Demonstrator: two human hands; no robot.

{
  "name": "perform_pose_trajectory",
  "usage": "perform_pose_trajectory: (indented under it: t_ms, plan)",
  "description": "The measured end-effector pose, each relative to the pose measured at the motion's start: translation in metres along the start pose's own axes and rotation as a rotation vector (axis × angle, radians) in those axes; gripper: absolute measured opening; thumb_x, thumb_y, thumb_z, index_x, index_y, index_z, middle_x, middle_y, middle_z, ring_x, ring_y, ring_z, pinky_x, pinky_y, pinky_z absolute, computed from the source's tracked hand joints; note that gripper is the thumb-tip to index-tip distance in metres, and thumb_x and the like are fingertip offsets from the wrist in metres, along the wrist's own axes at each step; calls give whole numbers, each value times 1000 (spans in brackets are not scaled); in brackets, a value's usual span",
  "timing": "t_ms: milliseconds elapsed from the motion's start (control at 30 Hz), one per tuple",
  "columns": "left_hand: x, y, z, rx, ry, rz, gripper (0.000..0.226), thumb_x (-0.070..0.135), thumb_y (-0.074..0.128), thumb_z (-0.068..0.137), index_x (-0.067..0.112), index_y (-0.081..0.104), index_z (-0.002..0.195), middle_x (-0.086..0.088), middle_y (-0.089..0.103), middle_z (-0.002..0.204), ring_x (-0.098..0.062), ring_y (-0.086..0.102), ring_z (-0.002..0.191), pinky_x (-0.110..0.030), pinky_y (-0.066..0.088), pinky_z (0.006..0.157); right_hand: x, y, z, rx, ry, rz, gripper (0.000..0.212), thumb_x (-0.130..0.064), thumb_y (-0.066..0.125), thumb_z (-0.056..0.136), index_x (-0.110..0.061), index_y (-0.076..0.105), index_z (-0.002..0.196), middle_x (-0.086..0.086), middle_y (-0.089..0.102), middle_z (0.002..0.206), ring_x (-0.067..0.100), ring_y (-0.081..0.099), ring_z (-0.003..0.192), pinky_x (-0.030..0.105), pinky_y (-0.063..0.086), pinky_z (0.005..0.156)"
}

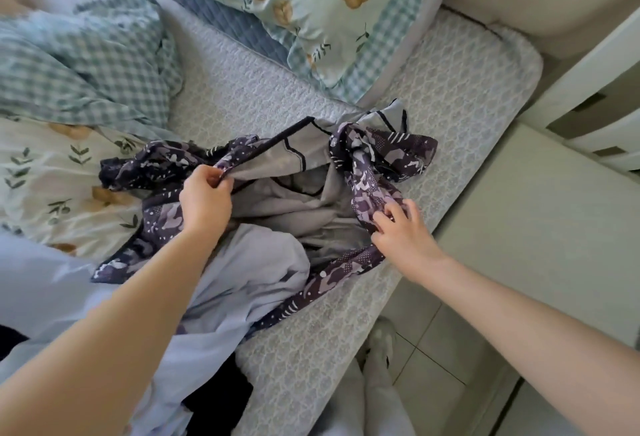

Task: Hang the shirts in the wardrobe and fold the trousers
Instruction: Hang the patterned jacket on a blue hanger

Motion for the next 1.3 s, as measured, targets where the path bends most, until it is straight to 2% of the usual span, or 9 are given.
perform_pose_trajectory:
  t_ms: [167, 433, 567, 667, 767, 933, 1100, 1200, 1300]
  plan:
    - [86, -18, -11, 10, 175, -48, 14, 15, 57, 96, 9, 60, 108, -1, 59, 100, -20, 53, 93, -33, 42, 84, 28, -59, -11, 117, 79, -6, 28, 8, 81, 50, -4, 66, 72, 15, 60, 102, 40, 53, 109, 61, 38, 96]
    - [167, -43, -40, -29, 266, -183, 10, 15, 52, 98, 12, 54, 107, -2, 59, 101, -20, 52, 92, -30, 39, 78, 97, -147, -43, 315, 306, 14, 31, 7, 83, 55, -4, 61, 73, 14, 55, 109, 39, 49, 101, 52, 42, 81]
    - [171, -40, -51, -70, 254, -285, 6, 20, 51, 99, 17, 47, 102, -7, 57, 92, -18, 50, 74, -28, 40, 61, 122, -164, -81, 477, 533, 241, 19, 12, 63, 75, -3, 58, 85, 17, 46, 115, 36, 45, 102, 41, 47, 73]
    - [142, -22, -74, -147, 237, -245, 9, 22, 51, 99, 18, 47, 105, -2, 52, 76, -15, 43, 58, -26, 34, 49, 118, -111, -99, 365, 605, 471, 28, 17, 54, 76, -5, 54, 93, 21, 31, 137, 36, 39, 122, 38, 49, 88]
    - [95, 0, -95, -227, 259, -48, 15, 26, 56, 98, 24, 52, 112, 4, 59, 82, -13, 51, 63, -27, 41, 56, 112, -51, -111, 203, 658, 701, 30, 17, 49, 78, -9, 54, 93, 19, 26, 150, 34, 32, 138, 40, 38, 107]
    - [-8, 36, -92, -390, 165, 497, 14, 17, 52, 93, 10, 63, 98, -5, 66, 76, -25, 60, 66, -33, 46, 58, 105, 7, -119, 36, 719, 915, 28, 8, 50, 79, -15, 62, 88, 13, 58, 123, 29, 55, 116, 31, 41, 97]
    - [-53, 78, -89, -704, 109, 861, 43, 21, 53, 86, 16, 51, 128, -11, 56, 125, -29, 59, 102, -37, 54, 85, 107, 34, -119, -84, 839, 994, 17, -15, 51, 92, -15, 45, 108, -2, 64, 91, 24, 64, 71, 40, 53, 65]
    - [-15, 94, -82, -658, 188, 804, 54, 32, 63, 82, 15, 46, 130, -8, 54, 126, -31, 56, 111, -42, 52, 90, 119, 44, -105, -106, 860, 917, 22, -25, 52, 96, -12, 47, 114, 6, 62, 100, 22, 58, 80, 35, 47, 68]
    - [37, 112, -73, -527, 285, 691, 59, 44, 67, 81, 15, 47, 129, -5, 50, 127, -29, 51, 116, -44, 48, 93, 139, 44, -87, -56, 887, 887, 26, -28, 52, 97, -7, 53, 112, 11, 50, 116, 25, 56, 97, 35, 46, 86]
Point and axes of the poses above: each hand's wrist, its own z-axis towards the middle knuckle, its own y-axis out of the palm, x = y × z, the point moved 10 cm from there along z, towards the middle knuckle
